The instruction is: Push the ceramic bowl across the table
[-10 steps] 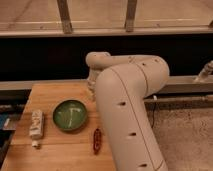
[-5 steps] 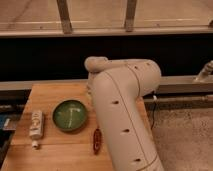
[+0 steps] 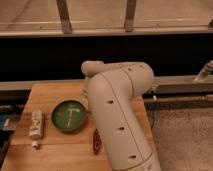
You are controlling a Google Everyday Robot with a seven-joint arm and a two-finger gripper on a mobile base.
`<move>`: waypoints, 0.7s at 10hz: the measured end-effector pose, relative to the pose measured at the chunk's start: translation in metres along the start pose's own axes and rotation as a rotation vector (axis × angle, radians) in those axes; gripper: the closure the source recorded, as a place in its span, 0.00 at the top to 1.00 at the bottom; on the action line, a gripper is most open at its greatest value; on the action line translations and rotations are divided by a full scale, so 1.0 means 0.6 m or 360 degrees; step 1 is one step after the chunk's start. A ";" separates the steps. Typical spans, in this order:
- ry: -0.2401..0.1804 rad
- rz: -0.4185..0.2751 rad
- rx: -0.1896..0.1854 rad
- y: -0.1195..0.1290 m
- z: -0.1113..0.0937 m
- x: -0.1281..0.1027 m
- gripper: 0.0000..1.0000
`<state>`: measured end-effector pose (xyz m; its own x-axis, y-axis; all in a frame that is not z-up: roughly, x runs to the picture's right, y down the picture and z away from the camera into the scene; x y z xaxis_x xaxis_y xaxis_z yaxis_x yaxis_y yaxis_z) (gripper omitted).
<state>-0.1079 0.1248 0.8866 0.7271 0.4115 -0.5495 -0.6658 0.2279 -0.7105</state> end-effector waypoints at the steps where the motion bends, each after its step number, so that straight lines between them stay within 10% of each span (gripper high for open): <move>1: 0.0017 -0.0030 -0.0015 0.012 0.009 -0.007 0.00; 7: 0.0080 -0.0375 -0.0088 0.146 0.034 -0.066 0.00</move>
<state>-0.1983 0.1464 0.8550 0.8697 0.3078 -0.3859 -0.4677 0.2634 -0.8438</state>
